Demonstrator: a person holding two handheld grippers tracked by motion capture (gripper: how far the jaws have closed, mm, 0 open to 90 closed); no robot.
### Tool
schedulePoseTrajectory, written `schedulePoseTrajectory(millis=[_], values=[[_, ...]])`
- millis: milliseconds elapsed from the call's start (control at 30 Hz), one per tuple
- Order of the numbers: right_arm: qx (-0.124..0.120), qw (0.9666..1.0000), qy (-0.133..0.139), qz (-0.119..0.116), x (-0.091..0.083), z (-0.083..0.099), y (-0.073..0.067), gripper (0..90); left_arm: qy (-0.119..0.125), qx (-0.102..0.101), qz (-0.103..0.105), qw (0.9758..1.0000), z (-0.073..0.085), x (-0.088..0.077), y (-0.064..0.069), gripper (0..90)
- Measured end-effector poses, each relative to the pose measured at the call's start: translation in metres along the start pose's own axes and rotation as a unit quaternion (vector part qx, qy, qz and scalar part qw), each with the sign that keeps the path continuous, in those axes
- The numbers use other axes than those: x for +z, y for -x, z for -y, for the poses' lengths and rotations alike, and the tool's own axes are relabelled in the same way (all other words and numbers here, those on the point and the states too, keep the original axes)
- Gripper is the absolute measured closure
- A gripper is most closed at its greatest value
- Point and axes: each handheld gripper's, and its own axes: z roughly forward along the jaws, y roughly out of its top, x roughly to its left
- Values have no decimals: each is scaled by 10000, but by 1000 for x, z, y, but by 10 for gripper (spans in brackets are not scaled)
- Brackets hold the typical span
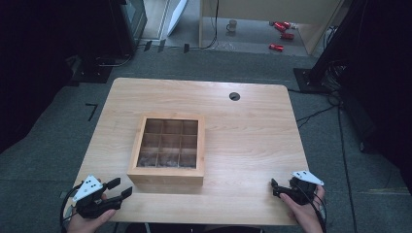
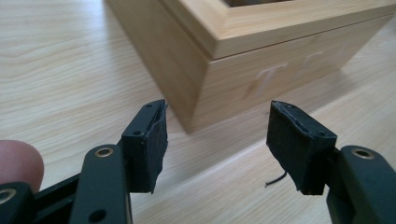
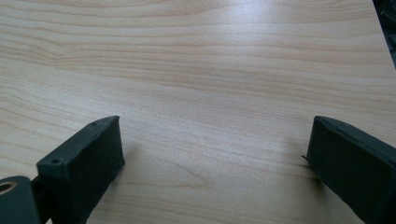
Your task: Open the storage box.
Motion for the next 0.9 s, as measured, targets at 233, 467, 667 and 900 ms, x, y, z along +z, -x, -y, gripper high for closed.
schedulePoseTrajectory(millis=[233,467,667,900], values=[[-7,10000,-3,-9,1,-1,0,35,-38,50,-3,10000,-2,8,7,431],[-55,10000,-7,-35,-1,-1,-1,67,17,93,-209,9997,-7,12,6,491],[-51,10000,-10,-39,-3,-1,-4,90,57,266,-253,9993,-12,15,6,561],[-240,9994,98,-239,-8,-7,-20,90,109,203,-321,9992,-18,14,4,637]])
